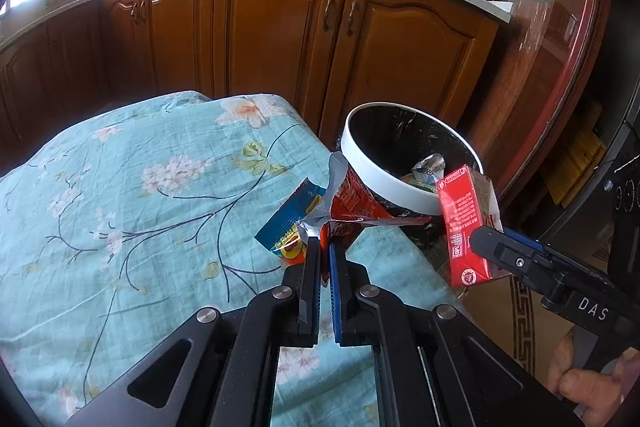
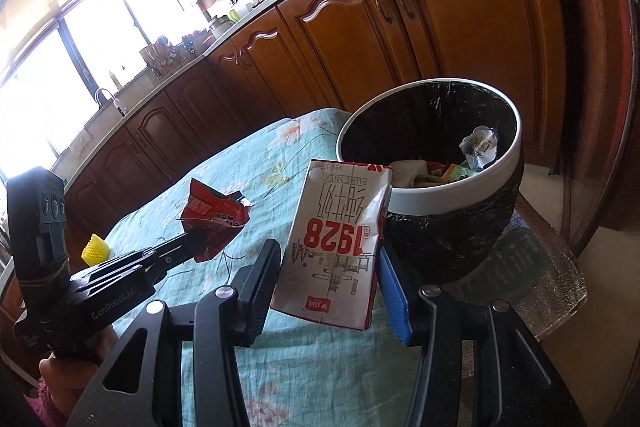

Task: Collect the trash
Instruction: 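Carry the red wrapper and red-white carton in both grippers over the bin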

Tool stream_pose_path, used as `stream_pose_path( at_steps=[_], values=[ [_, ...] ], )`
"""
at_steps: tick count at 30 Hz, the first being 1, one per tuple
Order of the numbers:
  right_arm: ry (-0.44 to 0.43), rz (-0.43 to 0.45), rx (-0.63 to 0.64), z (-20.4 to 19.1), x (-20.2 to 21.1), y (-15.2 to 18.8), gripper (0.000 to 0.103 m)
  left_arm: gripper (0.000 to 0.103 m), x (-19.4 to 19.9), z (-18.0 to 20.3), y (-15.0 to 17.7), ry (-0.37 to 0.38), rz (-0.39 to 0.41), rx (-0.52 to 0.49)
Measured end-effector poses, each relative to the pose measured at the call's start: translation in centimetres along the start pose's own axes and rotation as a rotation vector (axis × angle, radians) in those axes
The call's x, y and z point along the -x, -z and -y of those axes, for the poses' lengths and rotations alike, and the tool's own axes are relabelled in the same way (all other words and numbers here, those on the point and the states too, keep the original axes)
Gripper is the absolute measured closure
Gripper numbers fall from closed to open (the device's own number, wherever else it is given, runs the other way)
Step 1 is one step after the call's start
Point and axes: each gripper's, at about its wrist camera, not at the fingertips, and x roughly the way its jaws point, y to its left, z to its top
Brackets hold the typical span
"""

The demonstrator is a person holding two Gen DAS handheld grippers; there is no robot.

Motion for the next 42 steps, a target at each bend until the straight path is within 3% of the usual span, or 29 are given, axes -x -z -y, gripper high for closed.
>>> stream_pose_path(
  at_steps=[13, 24, 32, 42],
  values=[
    [0.051, 0.052, -0.043, 3.3, 1.3, -2.2, 0.054, 0.100, -1.8, 2.5, -2.6, 0.025, 0.007, -0.055],
    [0.094, 0.087, -0.046, 5.5, 0.3, -5.8, 0.054, 0.100, -6.0, 5.8, -6.2, 0.038, -0.007, -0.126],
    [0.133, 0.077, -0.033, 7.0, -1.3, -7.7, 0.054, 0.099, -9.0, 7.6, -8.0, 0.013, -0.015, -0.162],
    [0.152, 0.037, -0.030, 8.5, -3.6, -9.5, 0.054, 0.099, -14.3, 8.3, -10.8, 0.011, -0.078, -0.142]
  ],
)
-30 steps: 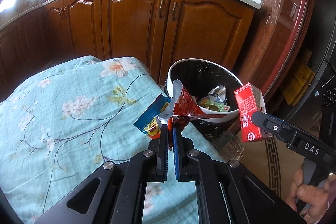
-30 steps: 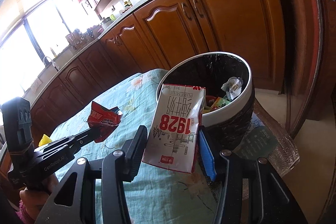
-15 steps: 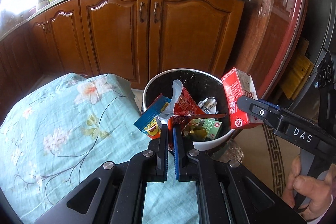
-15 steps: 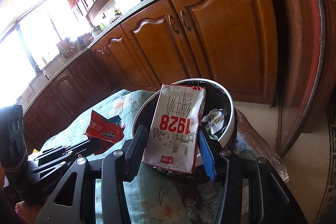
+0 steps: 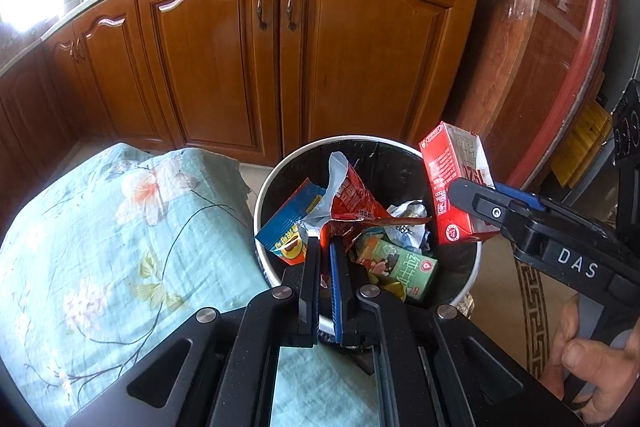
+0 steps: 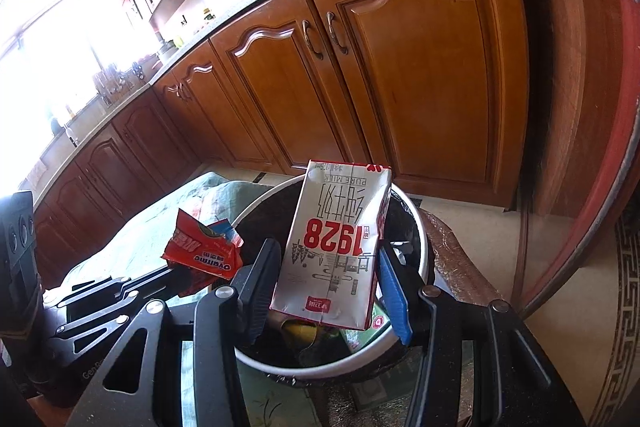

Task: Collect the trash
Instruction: 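Carry the red wrapper and red-white carton in both grippers over the bin, then open both grippers to drop the wrapper and carton into the bin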

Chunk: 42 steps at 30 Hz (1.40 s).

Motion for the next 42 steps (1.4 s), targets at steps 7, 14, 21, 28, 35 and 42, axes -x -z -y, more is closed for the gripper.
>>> stream_pose_path(
  at_steps=[7, 14, 21, 28, 35, 42],
  values=[
    [0.003, -0.027, -0.006, 0.6, -1.4, -0.6, 0.054, 0.099, -3.2, -0.1, -1.8, 0.007, -0.054, 0.019],
    [0.007, -0.057, 0.004, 0.7, -2.4, -0.8, 0.054, 0.099, -4.7, 1.0, -3.2, 0.010, -0.069, 0.006],
    [0.009, -0.061, -0.003, 0.9, -2.6, -1.0, 0.054, 0.099, -4.5, 1.1, -2.8, 0.013, -0.066, 0.000],
    [0.008, -0.069, -0.004, 0.9, -2.7, -1.3, 0.052, 0.069, -4.4, 0.8, -2.1, 0.000, -0.062, 0.004],
    [-0.010, -0.051, -0.028, 0.9, -1.7, -1.3, 0.041, 0.045, -1.7, -0.2, -1.4, -0.003, -0.003, 0.029],
    [-0.047, 0.000, -0.056, -0.1, 0.9, 0.8, 0.023, 0.032, 3.0, -2.6, 3.3, 0.008, 0.076, 0.107]
  ],
)
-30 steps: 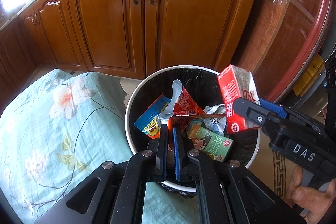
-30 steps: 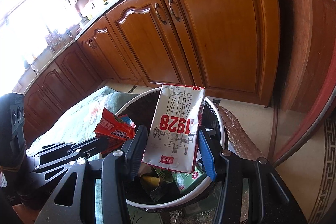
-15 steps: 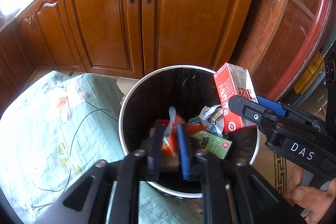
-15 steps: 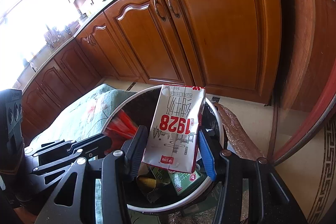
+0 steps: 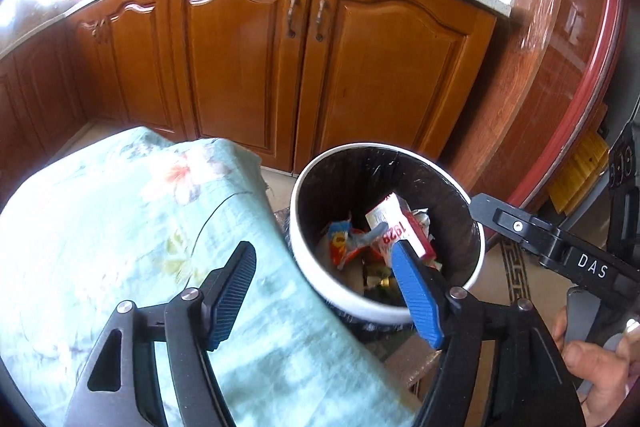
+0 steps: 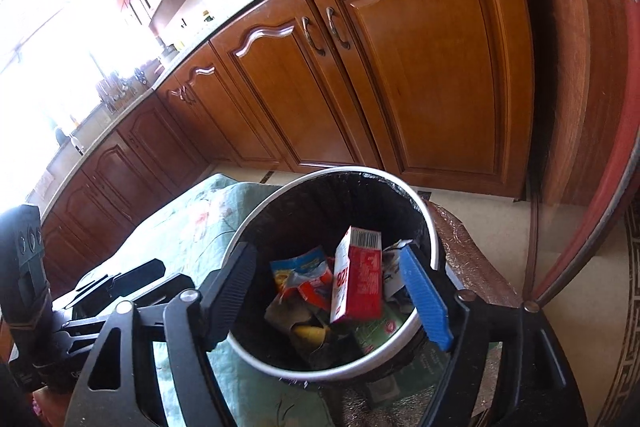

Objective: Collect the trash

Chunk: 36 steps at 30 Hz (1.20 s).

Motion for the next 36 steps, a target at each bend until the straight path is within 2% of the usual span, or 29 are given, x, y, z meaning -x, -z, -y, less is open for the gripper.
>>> stream_pose_path(
  at_steps=[5, 9, 14, 18, 25, 29, 36],
  values=[
    [-0.021, 0.049, -0.034, -1.3, 2.2, 3.0, 0.021, 0.031, 4.8, -1.5, 4.2, -0.009, 0.085, 0.026],
    [-0.034, 0.115, -0.008, -3.7, 4.8, 5.0, 0.021, 0.022, 9.6, -2.0, 7.0, -0.040, 0.200, 0.023],
    [-0.016, 0.236, 0.073, -7.2, 8.6, 6.4, 0.000, 0.015, 14.8, -2.6, 10.3, -0.089, 0.309, 0.005],
    [0.012, 0.326, 0.153, -9.7, 11.3, 7.8, 0.000, 0.002, 17.9, -3.0, 13.0, -0.145, 0.376, 0.016],
    [0.083, 0.451, 0.255, -12.3, 13.0, 10.7, 0.000, 0.001, 20.3, -3.8, 17.1, -0.265, 0.432, 0.058],
    [0.105, 0.444, 0.266, -12.3, 11.7, 12.2, 0.000, 0.001, 20.1, -3.6, 18.8, -0.316, 0.432, 0.067],
    [0.102, 0.408, 0.298, -12.9, 10.8, 13.0, 0.000, 0.001, 19.6, -2.8, 19.1, -0.385, 0.444, 0.049]
  ],
)
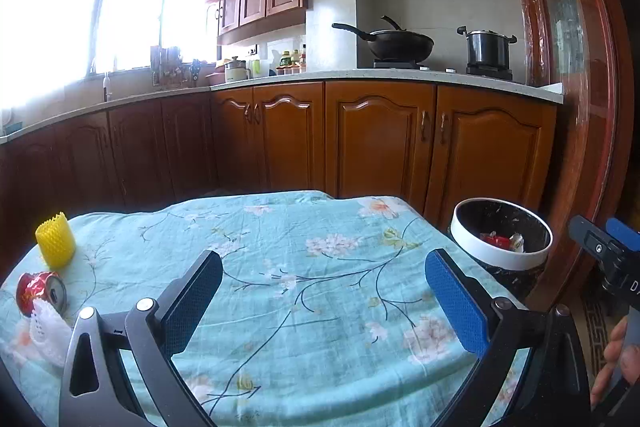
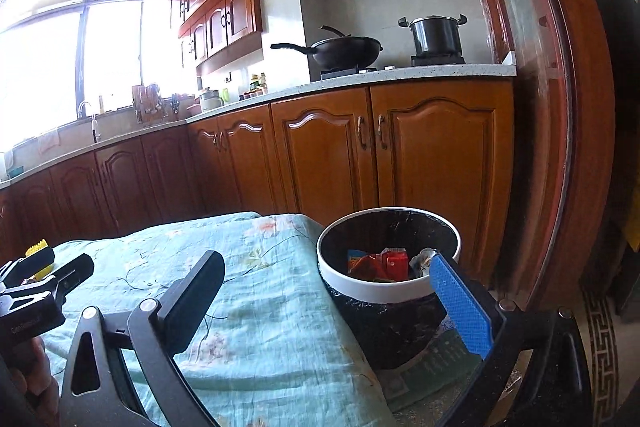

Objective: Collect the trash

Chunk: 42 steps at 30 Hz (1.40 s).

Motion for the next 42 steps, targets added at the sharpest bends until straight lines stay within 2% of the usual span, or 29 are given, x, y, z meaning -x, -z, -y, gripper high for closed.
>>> stream_pose_path(
  at_steps=[10, 17, 42],
  values=[
    [-0.017, -0.032, 0.014, -1.0, -0.4, 0.3, 0.000, 0.001, -0.7, 1.1, 0.4, -0.017, -0.001, -0.019],
    [-0.021, -0.027, 0.002, -0.8, -0.2, 0.1, 0.000, 0.001, -1.1, -0.3, 0.1, -0.009, 0.002, -0.007],
    [-0.040, -0.026, -0.025, -0.4, -0.1, 0.1, 0.000, 0.001, -1.8, -1.3, 0.3, 0.003, 0.005, 0.002]
  ],
)
